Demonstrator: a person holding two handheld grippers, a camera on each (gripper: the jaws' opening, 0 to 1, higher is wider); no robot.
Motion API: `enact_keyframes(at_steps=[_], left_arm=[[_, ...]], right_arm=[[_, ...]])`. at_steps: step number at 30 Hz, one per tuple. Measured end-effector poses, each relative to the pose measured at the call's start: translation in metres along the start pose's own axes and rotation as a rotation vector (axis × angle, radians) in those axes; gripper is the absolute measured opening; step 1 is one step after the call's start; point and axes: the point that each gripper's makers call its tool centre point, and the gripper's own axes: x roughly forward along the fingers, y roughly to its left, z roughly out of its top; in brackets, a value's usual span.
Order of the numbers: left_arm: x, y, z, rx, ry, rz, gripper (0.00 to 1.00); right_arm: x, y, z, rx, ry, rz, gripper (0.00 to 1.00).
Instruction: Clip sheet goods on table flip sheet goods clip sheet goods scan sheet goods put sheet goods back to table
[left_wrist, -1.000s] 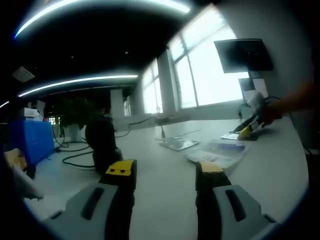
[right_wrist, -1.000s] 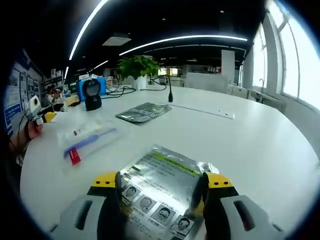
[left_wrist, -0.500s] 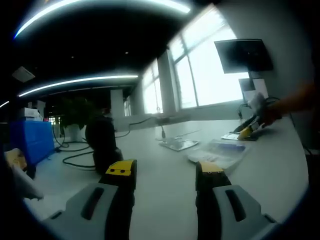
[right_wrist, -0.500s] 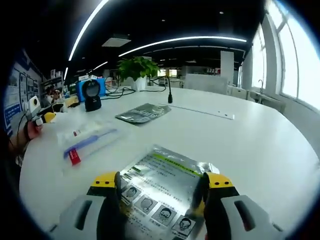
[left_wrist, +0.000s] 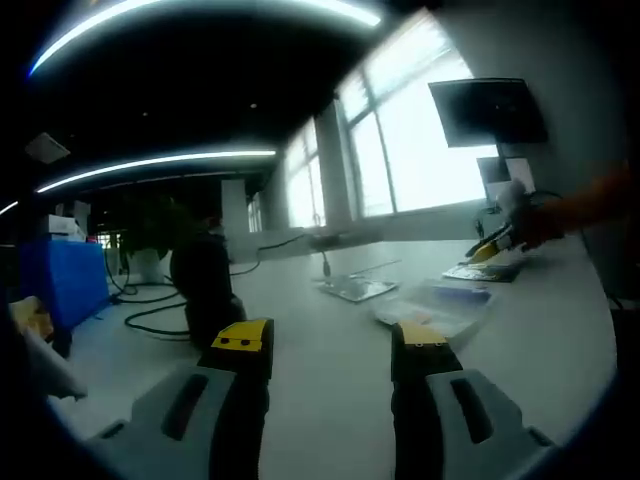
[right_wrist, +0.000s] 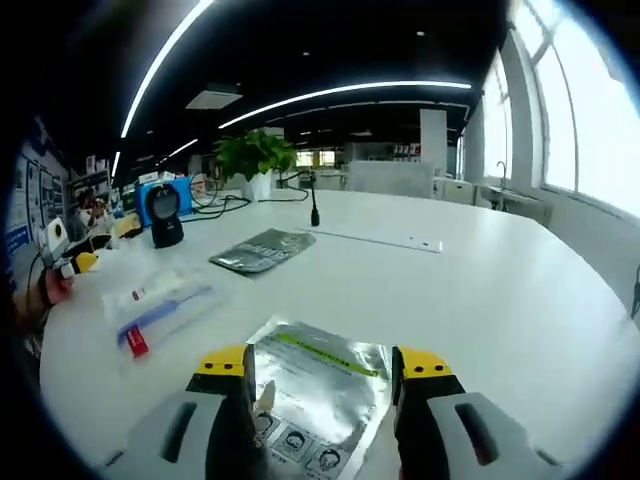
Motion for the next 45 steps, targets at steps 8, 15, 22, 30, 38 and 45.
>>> enact_keyframes(at_steps=[8, 15, 22, 30, 38, 45], left_arm=[[0.001, -0.001, -0.001, 0.007, 0.006, 0.0, 0.4], [0.001, 0.0, -0.001, 0.007, 0.008, 0.004, 0.4], [0.001, 0.001, -0.002, 0.007, 0.01, 0.006, 0.4], [0.001, 0.0, -0.002, 0.01, 0.01, 0.002, 0.4], [0.001, 0.0, -0.003, 0.013, 0.014, 0.005, 0.4], [0.001, -0.001, -0.003, 0.015, 0.015, 0.004, 0.4]], right_arm=[[0.007, -0.021, 0.001, 0.007, 0.024, -0.044, 0.37], [0.015, -0.03, -0.011, 0.018, 0.088, -0.049, 0.21], [0.017, -0.024, -0.018, 0.013, 0.13, -0.024, 0.11], [0.015, -0.013, -0.018, -0.036, 0.129, -0.003, 0.06], [0.014, -0.013, -0.01, -0.122, 0.104, 0.019, 0.0], [0.002, -0.008, 0.019, -0.126, 0.017, 0.028, 0.0]])
